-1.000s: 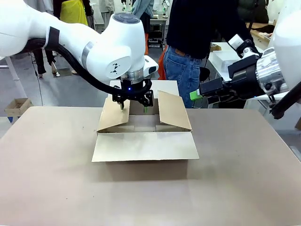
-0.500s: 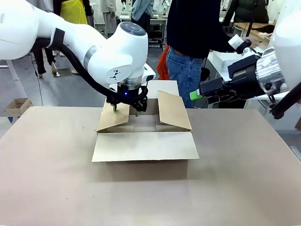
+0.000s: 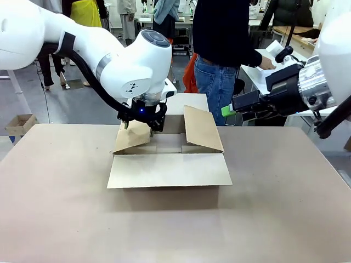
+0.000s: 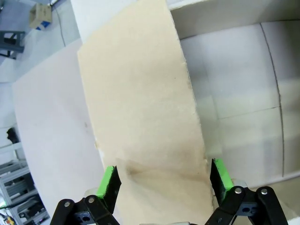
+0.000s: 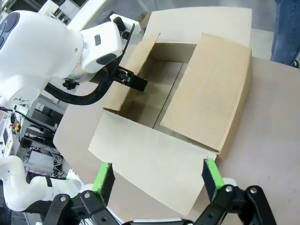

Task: Pack the gift set into the box.
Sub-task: Place both hands on the side flaps of the Package Box and spread them outward.

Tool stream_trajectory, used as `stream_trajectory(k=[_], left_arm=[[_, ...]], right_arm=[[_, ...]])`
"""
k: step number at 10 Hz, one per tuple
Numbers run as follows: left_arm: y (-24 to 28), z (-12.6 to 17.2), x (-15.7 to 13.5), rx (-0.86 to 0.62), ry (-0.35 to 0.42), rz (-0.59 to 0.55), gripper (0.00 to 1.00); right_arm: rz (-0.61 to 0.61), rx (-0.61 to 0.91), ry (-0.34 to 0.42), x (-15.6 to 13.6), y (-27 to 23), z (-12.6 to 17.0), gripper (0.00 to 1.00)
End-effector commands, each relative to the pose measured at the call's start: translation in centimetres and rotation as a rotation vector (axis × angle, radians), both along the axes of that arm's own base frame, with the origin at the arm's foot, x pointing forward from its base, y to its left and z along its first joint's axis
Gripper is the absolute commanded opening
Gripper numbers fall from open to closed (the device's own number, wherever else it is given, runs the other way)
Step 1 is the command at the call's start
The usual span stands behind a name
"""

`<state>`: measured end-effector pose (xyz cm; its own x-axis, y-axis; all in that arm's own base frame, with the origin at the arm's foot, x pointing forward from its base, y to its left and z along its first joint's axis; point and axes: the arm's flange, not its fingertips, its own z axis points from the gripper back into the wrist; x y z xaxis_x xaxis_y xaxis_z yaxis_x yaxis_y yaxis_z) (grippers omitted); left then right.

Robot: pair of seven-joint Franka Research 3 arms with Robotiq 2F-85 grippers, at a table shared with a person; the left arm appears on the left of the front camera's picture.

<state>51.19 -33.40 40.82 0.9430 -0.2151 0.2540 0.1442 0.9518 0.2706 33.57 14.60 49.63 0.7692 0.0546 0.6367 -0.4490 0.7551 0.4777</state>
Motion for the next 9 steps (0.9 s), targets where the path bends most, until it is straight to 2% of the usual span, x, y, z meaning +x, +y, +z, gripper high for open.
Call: stream_trajectory(k=[1, 3, 5, 7, 9], left_arm=[[0.7, 0.7, -0.6, 0.013, -0.05, 0.042, 1.0], [2.0, 1.7, -1.1, 0.033, -0.101, 0.083, 1.0], [3.4, 2.1, -1.0, 0.036, -0.104, 0.112, 1.0], [5.2, 4.2, -1.9, -0.008, -0.158, 0.138, 1.0], [7.5, 5.3, -2.1, -0.027, -0.169, 0.184, 1.0]], right_arm=[[-0.016, 0.0, 0.005, -0.2, 0.1, -0.3, 1.0], [-0.016, 0.0, 0.005, -0.2, 0.1, -0.3, 1.0], [-0.016, 0.0, 0.005, -0.2, 0.1, -0.3, 1.0], [-0.016, 0.0, 0.005, -0.2, 0.1, -0.3, 1.0], [-0.016, 0.0, 0.005, -0.2, 0.1, -0.3, 1.0]])
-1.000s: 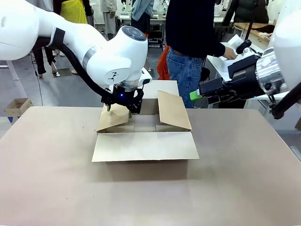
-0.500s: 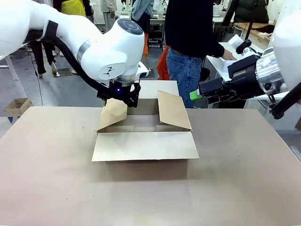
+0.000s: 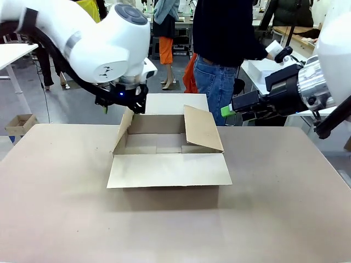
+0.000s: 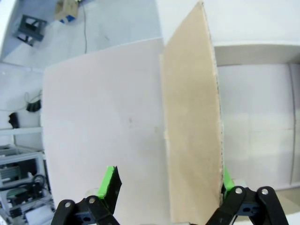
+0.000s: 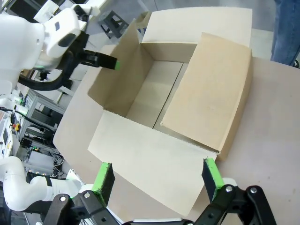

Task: Pack the gift set into the box.
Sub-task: Place both hands on the side flaps of the Package Box and spread them outward.

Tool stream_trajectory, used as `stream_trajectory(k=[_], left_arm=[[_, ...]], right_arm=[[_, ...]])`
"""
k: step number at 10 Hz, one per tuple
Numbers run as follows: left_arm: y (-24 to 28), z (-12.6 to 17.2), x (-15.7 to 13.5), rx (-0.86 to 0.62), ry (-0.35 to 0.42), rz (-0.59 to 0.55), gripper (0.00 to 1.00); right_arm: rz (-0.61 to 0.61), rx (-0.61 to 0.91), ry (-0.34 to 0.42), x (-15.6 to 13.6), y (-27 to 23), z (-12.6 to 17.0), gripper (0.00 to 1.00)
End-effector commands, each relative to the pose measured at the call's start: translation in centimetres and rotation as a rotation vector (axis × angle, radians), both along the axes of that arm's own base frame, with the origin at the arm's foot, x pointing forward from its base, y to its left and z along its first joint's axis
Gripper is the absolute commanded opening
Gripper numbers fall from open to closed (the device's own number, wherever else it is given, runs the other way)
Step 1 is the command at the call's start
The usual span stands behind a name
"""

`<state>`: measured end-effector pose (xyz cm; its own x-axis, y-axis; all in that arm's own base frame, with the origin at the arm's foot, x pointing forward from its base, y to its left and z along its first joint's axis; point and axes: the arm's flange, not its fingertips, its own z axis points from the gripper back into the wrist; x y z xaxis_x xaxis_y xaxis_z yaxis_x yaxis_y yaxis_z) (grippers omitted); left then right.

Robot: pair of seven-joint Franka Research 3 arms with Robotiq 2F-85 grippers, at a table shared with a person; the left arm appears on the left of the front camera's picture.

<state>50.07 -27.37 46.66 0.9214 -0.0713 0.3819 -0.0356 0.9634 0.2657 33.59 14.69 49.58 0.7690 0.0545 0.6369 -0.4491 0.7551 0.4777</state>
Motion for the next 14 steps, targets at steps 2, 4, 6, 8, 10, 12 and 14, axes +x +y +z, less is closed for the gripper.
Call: stream_trajectory(k=[2, 4, 6, 8, 10, 12, 14], left_arm=[[4.3, -0.6, -0.5, -0.041, -0.023, 0.094, 1.0], [7.3, -1.1, -0.3, -0.096, -0.008, 0.156, 1.0], [10.1, -2.9, 0.2, -0.164, 0.044, 0.178, 1.0], [11.8, -4.4, 0.3, -0.218, 0.067, 0.193, 1.0], [13.7, -5.7, 0.3, -0.306, 0.079, 0.202, 1.0], [12.6, -5.5, 0.8, -0.243, 0.074, 0.221, 1.0], [12.6, -5.5, 0.8, -0.243, 0.074, 0.221, 1.0]], right_arm=[[-0.016, -0.001, 0.005, -0.3, 0.0, -0.2, 1.0], [-0.016, -0.001, 0.005, -0.3, 0.0, -0.2, 1.0], [-0.016, -0.001, 0.005, -0.3, 0.0, -0.2, 1.0], [-0.016, -0.001, 0.005, -0.3, 0.0, -0.2, 1.0], [-0.016, -0.001, 0.005, -0.3, 0.0, -0.2, 1.0], [-0.016, -0.001, 0.005, -0.3, 0.0, -0.2, 1.0], [0.0, -0.002, 0.001, 0.1, 0.0, 0.0, 1.0]])
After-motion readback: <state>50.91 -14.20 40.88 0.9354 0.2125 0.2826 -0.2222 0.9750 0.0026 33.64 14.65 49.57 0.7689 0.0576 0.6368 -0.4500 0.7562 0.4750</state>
